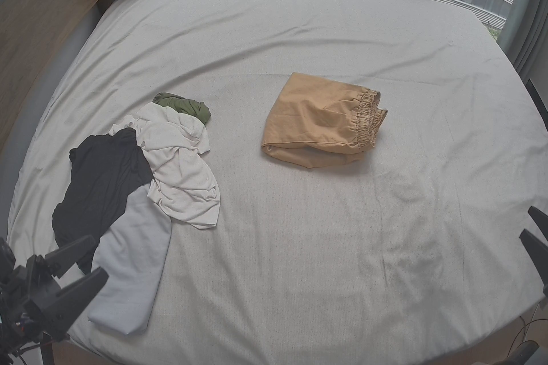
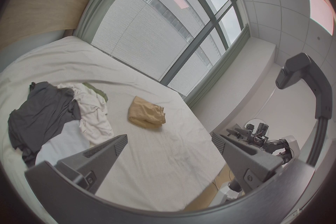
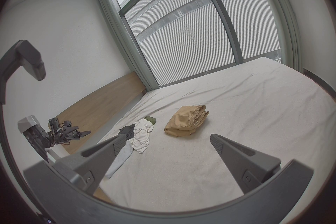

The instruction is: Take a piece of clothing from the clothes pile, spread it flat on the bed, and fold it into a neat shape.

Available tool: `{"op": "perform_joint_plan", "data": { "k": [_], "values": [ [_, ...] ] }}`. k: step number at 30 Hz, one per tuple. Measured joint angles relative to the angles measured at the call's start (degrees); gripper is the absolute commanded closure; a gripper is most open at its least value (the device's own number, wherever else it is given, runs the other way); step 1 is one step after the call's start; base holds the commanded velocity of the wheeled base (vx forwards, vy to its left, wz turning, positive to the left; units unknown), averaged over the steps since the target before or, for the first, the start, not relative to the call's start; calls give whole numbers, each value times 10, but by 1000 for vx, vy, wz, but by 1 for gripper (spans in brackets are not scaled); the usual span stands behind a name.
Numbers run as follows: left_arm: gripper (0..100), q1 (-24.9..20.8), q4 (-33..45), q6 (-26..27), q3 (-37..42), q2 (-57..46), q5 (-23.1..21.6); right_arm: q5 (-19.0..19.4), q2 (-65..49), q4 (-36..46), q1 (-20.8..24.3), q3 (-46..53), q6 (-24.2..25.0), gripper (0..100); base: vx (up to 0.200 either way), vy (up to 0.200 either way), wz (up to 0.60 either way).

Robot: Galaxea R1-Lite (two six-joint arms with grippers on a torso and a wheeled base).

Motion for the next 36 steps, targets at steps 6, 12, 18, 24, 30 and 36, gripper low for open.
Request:
{"op": "perform_joint_plan", "data": {
  "k": [6,12,18,24,30,36],
  "values": [
    [0,1,194,14,-16,-149,30,-2,-118,113,-3,9,2,0,0,0,0],
    [0,22,332,25,-41,-276,45,-17,-208,166,-14,26,2,0,0,0,0],
    [0,67,369,49,-44,-360,51,-72,-249,146,-20,72,-26,0,0,0,0],
    [0,86,372,94,-25,-392,65,-140,-264,140,-23,83,-58,0,0,0,0],
    [0,98,375,129,-4,-400,83,-181,-269,155,-23,84,-114,0,0,0,0],
    [0,124,390,147,0,-404,99,-189,-270,164,-23,84,-115,0,0,0,0]
  ]
}}
